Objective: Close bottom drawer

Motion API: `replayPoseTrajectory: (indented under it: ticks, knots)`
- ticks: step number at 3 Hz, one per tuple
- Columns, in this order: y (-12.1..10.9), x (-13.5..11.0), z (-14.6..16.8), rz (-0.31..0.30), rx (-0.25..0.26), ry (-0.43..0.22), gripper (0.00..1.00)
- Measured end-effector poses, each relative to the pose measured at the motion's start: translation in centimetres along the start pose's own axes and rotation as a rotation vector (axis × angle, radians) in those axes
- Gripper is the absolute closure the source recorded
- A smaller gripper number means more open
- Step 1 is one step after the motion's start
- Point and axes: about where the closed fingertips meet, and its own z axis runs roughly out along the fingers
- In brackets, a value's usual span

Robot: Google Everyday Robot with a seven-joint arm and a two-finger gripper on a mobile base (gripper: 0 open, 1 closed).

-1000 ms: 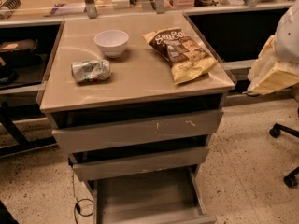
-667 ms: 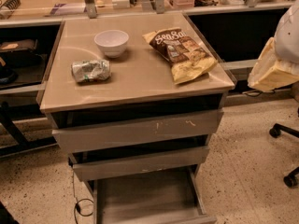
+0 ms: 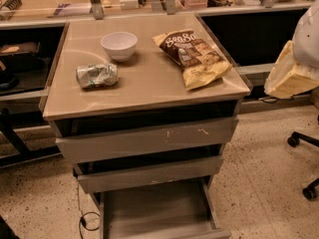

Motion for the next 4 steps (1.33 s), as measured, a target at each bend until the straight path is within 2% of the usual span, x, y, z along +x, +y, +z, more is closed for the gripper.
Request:
replayPoseTrajectory:
  ticks: [1,2,3,4]
  knots:
    - [1.0,0.2,1.3,-0.001,-0.014,0.004,1.0]
    - [3.6,1.1,4.6,0.037,-0.051,-0.007,1.0]
    - [7.3,3.1,10.3,0.083,-0.109,0.0,1.0]
    - [10.7,4.8,16.4,0.124,-0.194,0.014,1.0]
